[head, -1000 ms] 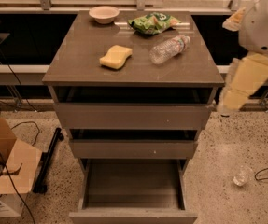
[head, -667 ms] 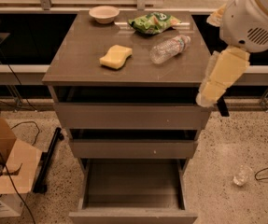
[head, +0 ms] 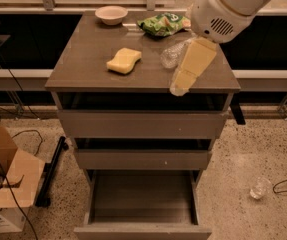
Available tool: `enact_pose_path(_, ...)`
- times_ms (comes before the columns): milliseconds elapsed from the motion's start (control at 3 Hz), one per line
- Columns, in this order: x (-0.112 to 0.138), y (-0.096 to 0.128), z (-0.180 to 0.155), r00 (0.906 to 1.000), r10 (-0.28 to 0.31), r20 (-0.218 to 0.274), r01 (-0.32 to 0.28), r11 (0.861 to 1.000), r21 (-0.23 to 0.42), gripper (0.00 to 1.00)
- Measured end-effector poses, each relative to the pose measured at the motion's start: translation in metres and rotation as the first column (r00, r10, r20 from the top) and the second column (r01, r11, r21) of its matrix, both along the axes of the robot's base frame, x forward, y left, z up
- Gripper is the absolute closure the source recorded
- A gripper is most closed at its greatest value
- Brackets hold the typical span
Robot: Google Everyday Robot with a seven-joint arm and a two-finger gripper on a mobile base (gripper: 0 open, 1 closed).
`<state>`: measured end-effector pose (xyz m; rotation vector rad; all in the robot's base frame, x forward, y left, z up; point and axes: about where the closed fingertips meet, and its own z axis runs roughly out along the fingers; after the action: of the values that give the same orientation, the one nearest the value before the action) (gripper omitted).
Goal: Place sponge into bottom drawer
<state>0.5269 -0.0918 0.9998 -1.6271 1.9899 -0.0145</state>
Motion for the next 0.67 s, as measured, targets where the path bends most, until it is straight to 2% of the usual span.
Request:
enact_pose_path(333, 0.0244, 0.0204, -0.0092, 0.9981, 0.055, -0.029, -0.053, 0.997, 0.055, 0.0)
enact_pose_path(667, 0.0281, 0.0221, -0.0112, 0.9977, 0.058, -0.035, -0.055, 0.996, 0.066, 0.0)
